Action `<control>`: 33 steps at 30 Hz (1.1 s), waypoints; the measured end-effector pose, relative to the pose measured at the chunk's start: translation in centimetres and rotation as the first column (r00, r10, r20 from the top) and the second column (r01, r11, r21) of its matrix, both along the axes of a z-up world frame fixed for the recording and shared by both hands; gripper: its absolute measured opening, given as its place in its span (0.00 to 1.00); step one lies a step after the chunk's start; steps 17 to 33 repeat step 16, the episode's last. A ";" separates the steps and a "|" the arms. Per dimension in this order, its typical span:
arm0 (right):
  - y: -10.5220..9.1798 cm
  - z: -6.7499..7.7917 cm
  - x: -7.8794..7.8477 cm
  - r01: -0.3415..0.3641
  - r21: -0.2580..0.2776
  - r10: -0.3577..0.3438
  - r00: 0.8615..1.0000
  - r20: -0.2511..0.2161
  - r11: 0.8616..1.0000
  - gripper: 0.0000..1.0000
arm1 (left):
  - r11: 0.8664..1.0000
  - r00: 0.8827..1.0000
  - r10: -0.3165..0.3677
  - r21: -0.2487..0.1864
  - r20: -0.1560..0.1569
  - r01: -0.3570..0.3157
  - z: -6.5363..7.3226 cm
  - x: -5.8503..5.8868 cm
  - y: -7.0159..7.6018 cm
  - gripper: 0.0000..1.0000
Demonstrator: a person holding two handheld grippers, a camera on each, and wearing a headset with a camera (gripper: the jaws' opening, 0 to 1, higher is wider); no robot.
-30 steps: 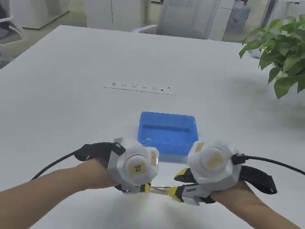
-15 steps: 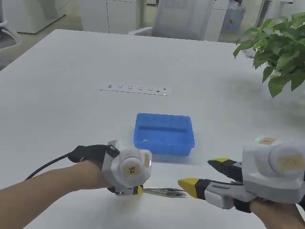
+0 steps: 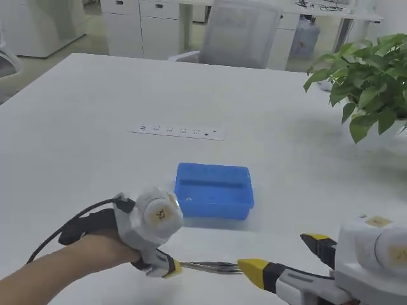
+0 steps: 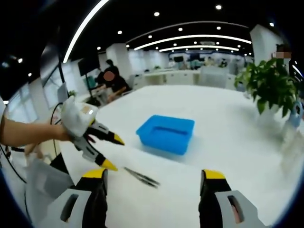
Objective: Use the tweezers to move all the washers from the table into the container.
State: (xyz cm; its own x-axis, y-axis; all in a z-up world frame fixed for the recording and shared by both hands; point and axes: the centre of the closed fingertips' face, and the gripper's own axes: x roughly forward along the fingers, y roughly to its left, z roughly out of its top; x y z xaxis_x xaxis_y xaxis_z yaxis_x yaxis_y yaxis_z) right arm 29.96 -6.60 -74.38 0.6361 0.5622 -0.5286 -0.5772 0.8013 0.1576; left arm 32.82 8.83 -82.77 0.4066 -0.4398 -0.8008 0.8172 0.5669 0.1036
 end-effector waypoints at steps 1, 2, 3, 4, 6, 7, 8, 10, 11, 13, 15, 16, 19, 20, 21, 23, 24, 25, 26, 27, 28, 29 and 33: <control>0.0 0.0 0.0 0.002 0.000 -0.002 1.000 0.000 1.000 0.80 | 1.000 1.000 0.022 -0.016 0.006 -0.021 0.5 -0.1 0.4 0.58; 0.0 0.0 0.0 0.003 0.000 -0.003 1.000 -0.002 1.000 0.82 | 0.998 0.999 0.051 -0.037 0.018 -0.050 1.0 0.0 0.8 0.60; -0.1 -0.1 0.0 0.003 0.000 -0.003 1.000 -0.004 1.000 0.83 | 0.995 0.996 0.083 -0.062 0.025 -0.081 1.6 0.0 1.1 0.63; -0.1 -0.1 0.1 0.005 0.000 -0.005 1.000 -0.004 1.000 0.83 | 0.991 0.994 0.110 -0.084 0.025 -0.107 2.1 -0.1 1.5 0.65; -0.2 -0.4 0.1 0.015 0.001 -0.015 1.000 -0.006 1.000 0.86 | 0.975 0.984 0.175 -0.145 0.035 -0.168 3.6 -0.4 2.3 0.70; -0.3 -0.4 0.1 0.018 0.002 -0.018 1.000 -0.006 1.000 0.88 | 0.965 0.977 0.211 -0.168 0.040 -0.201 4.4 -0.7 2.8 0.73; -0.3 -0.4 0.1 0.022 0.003 -0.022 1.000 -0.002 1.000 0.90 | 0.954 0.969 0.245 -0.187 0.044 -0.233 5.2 -1.0 3.4 0.77; -0.3 -0.4 0.0 0.023 0.000 -0.023 1.000 0.002 1.000 0.93 | 0.939 0.957 0.284 -0.220 0.056 -0.266 6.1 -1.5 4.0 0.83; -0.3 -0.4 0.0 0.026 -0.003 -0.026 1.000 0.006 1.000 0.94 | 0.926 0.948 0.311 -0.245 0.063 -0.287 6.6 -1.8 4.6 0.84; -0.4 -0.4 0.0 0.029 -0.007 -0.028 1.000 0.012 1.000 0.96 | 0.910 0.935 0.348 -0.262 0.063 -0.321 7.2 -2.4 5.5 0.86; -0.6 -0.3 0.0 0.039 -0.012 -0.038 0.999 0.023 0.999 0.99 | 0.889 0.919 0.390 -0.283 0.061 -0.359 8.0 -3.1 6.2 0.92; -0.7 -0.2 0.0 0.047 -0.012 -0.047 0.998 0.033 0.999 0.99 | 0.881 0.914 0.402 -0.297 0.057 -0.369 8.3 -3.4 6.2 0.95; -0.7 -0.2 0.0 0.047 -0.012 -0.047 0.998 0.033 0.999 0.99 | 0.881 0.914 0.402 -0.297 0.057 -0.369 8.3 -3.4 6.2 0.95; -0.7 -0.2 0.0 0.047 -0.012 -0.047 0.998 0.033 0.999 0.99 | 0.881 0.914 0.402 -0.297 0.057 -0.369 8.3 -3.4 6.2 0.95; -0.7 -0.2 0.0 0.047 -0.012 -0.047 0.998 0.033 0.999 0.99 | 0.881 0.914 0.402 -0.297 0.057 -0.369 8.3 -3.4 6.2 0.95; -0.7 -0.2 0.0 0.047 -0.012 -0.047 0.998 0.033 0.999 0.99 | 0.881 0.914 0.402 -0.297 0.057 -0.369 8.3 -3.4 6.2 0.95; -0.7 -0.2 0.0 0.047 -0.012 -0.047 0.998 0.033 0.999 0.99 | 0.881 0.914 0.402 -0.297 0.057 -0.369 8.3 -3.4 6.2 0.95; -0.7 -0.2 0.0 0.047 -0.012 -0.047 0.998 0.033 0.999 0.99 | 0.881 0.914 0.402 -0.297 0.057 -0.369 8.3 -3.4 6.2 0.95; -0.7 -0.2 0.0 0.047 -0.012 -0.047 0.998 0.033 0.999 0.99 | 0.881 0.914 0.402 -0.297 0.057 -0.369 8.3 -3.4 6.2 0.95; -0.7 -0.2 0.0 0.047 -0.012 -0.047 0.998 0.033 0.999 0.99 | 0.881 0.914 0.402 -0.297 0.057 -0.369 8.3 -3.4 6.2 0.95; -0.7 -0.2 0.0 0.047 -0.012 -0.047 0.998 0.033 0.999 0.99 | 0.881 0.914 0.402 -0.297 0.057 -0.369 8.3 -3.4 6.2 0.95; -0.7 -0.2 0.0 0.047 -0.012 -0.047 0.998 0.033 0.999 0.99 | 0.881 0.914 0.402 -0.297 0.057 -0.369 8.3 -3.4 6.2 0.95; -0.7 -0.2 0.0 0.047 -0.012 -0.047 0.998 0.033 0.999 0.99 | 0.881 0.914 0.402 -0.297 0.057 -0.369 8.3 -3.4 6.2 0.95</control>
